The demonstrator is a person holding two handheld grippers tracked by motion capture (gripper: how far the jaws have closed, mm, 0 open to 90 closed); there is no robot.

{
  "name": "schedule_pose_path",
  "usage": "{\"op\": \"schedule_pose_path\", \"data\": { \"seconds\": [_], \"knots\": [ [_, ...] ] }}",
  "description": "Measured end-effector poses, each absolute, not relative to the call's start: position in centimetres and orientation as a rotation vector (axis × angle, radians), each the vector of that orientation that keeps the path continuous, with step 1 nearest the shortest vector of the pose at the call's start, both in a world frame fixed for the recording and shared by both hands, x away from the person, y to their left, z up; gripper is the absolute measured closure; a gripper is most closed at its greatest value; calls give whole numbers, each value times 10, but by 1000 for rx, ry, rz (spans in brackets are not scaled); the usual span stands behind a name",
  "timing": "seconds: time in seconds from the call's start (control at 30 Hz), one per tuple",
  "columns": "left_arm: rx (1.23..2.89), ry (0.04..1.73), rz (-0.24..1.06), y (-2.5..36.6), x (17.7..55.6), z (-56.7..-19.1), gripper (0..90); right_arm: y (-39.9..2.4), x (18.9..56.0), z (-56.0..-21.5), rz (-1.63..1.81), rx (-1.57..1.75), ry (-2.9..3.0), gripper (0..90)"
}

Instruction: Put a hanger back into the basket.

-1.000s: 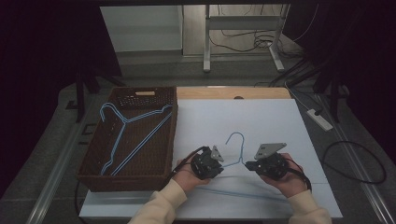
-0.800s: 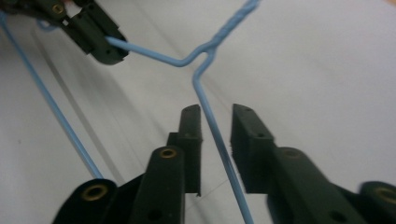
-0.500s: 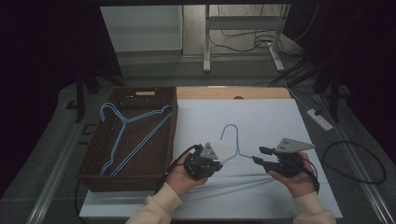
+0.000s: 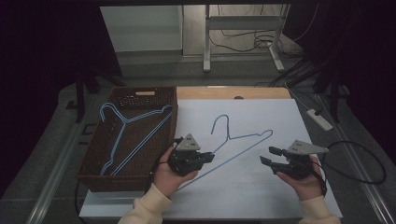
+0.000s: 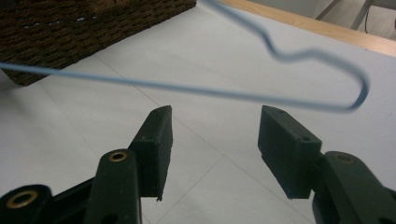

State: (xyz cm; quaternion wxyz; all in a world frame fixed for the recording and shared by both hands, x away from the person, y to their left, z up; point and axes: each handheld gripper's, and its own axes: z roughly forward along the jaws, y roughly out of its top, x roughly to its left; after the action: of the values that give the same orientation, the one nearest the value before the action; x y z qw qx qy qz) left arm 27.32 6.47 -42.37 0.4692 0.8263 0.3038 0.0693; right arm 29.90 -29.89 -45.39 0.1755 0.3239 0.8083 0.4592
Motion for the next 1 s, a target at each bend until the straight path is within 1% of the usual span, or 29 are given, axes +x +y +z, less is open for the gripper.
{"op": "schedule_pose_path", "data": {
  "seconds": [0.07,0.27,0.3,0.4,0.67,0.7,0.87,0.9,1.0],
  "knots": [
    [2014,745,172,67,272,-421,865,-299,299,-454,1300,920,2291,454],
    [1964,725,236,77,264,-398,865,-301,300,-459,1294,933,2301,438],
    [1949,723,249,83,263,-391,865,-301,300,-460,1290,935,2304,436],
    [1933,727,257,90,262,-385,865,-300,300,-461,1285,936,2314,434],
    [1868,785,304,130,264,-367,865,-299,301,-465,1274,940,2330,427],
    [1868,785,304,130,264,-367,865,-299,301,-465,1274,940,2330,427],
    [1834,825,353,158,264,-359,865,-297,303,-468,1266,945,2339,420],
    [1824,840,373,169,264,-356,865,-296,303,-468,1259,943,2343,417],
    [1818,854,387,179,263,-354,865,-296,303,-469,1257,939,2344,416]
  ]
}}
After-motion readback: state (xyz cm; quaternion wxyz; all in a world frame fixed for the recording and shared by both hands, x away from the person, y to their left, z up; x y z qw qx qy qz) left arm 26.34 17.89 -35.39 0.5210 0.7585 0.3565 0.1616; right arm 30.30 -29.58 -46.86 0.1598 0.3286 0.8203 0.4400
